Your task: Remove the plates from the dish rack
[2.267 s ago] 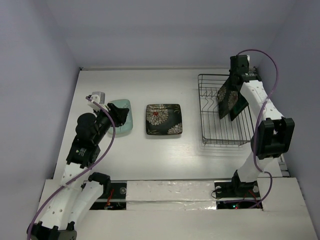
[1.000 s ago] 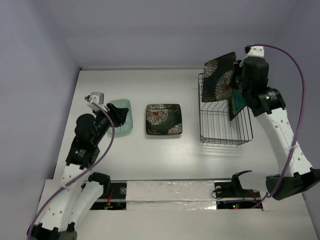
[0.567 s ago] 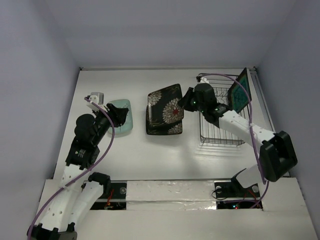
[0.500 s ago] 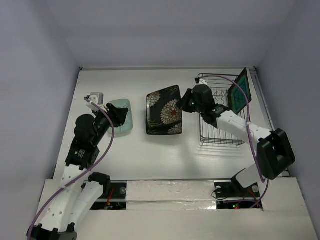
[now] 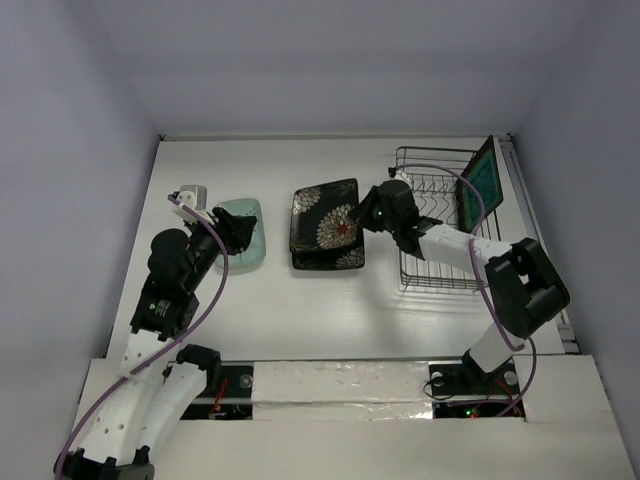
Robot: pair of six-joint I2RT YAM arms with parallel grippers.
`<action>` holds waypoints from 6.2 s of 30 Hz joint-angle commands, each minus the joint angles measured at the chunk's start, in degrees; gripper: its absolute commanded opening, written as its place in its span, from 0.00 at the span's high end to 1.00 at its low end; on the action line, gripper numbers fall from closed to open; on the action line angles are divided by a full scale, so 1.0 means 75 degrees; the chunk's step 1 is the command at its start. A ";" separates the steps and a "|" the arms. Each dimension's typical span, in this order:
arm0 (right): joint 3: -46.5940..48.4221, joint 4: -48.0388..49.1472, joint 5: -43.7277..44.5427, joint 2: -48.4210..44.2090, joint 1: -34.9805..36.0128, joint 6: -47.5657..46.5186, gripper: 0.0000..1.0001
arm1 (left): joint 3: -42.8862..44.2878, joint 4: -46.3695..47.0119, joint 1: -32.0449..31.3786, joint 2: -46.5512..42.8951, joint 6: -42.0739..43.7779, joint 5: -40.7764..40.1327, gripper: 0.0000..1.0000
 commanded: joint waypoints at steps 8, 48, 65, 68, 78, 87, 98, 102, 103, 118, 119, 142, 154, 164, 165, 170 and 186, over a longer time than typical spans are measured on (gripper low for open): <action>-0.0237 0.1309 -0.0463 -0.0187 0.0018 0.0284 1.00 | 0.0200 0.0322 0.0026 -0.0129 0.0010 0.0070 0.64; 0.1344 -0.2817 0.0545 0.0915 0.0487 -0.2259 0.03 | 0.0176 0.0322 0.0026 -0.0258 -0.0013 0.0105 0.64; 0.3301 -0.5676 0.4198 -0.1088 0.0009 -0.3747 0.60 | 0.0199 0.0322 0.0026 -0.0539 -0.0001 0.0012 0.63; 0.3723 -0.5969 0.4575 -0.1428 -0.1124 -0.4203 1.00 | 0.0211 0.0240 -0.0137 -0.0621 0.0057 -0.0117 0.63; 0.5176 -0.7305 0.4507 -0.0881 -0.3974 -0.5434 0.23 | 0.0270 0.0087 -0.0525 -0.0516 0.0139 -0.0445 0.62; 0.6080 -0.7389 0.2982 0.0363 -0.4458 -0.5822 0.37 | 0.0258 0.0064 -0.0677 -0.0188 0.0151 -0.0551 0.63; 0.5834 -0.7260 0.3252 0.0891 -0.4458 -0.6056 0.62 | 0.0188 0.0146 -0.0677 -0.0211 0.0092 -0.0738 0.63; 0.5810 -0.7142 0.3158 0.0961 -0.4458 -0.6103 0.71 | 0.0164 0.0169 -0.0677 -0.0223 0.0069 -0.0750 0.63; 0.5810 -0.7142 0.3147 0.1020 -0.4458 -0.6126 0.71 | 0.0176 0.0169 -0.0677 -0.0200 0.0081 -0.0750 0.63; 0.5822 -0.7014 0.3334 0.0576 -0.4458 -0.6466 1.00 | 0.0176 0.0204 -0.0677 -0.0211 0.0069 -0.0727 0.62; 0.5787 -0.7002 0.3322 0.0482 -0.4458 -0.6490 1.00 | 0.0176 0.0205 -0.0677 -0.0211 0.0069 -0.0715 0.62; 0.6735 -0.7553 0.3768 -0.2002 -0.3639 -0.6279 1.00 | 0.0153 0.0240 -0.0677 -0.0199 0.0022 -0.0703 0.62; 0.5249 -0.4660 0.0851 -0.3070 -0.2292 -0.3904 1.00 | 0.0188 0.0228 -0.0677 -0.0270 0.0069 -0.0774 0.62; 0.2519 -0.0067 -0.0323 -0.2603 -0.0524 -0.0752 1.00 | 0.0211 0.0216 -0.0607 -0.0328 0.0116 -0.0797 0.62; 0.2181 0.0516 0.0026 -0.2497 -0.0370 -0.0562 1.00 | 0.0211 0.0216 -0.0607 -0.0328 0.0127 -0.0809 0.62; 0.0925 0.2335 0.0661 -0.1818 0.0147 0.0844 1.00 | 0.0223 0.0205 -0.0607 -0.0375 0.0139 -0.0832 0.62; -0.0881 0.2960 0.0545 -0.1241 0.0229 0.1280 1.00 | 0.0200 0.0193 -0.0607 -0.0375 0.0128 -0.0821 0.62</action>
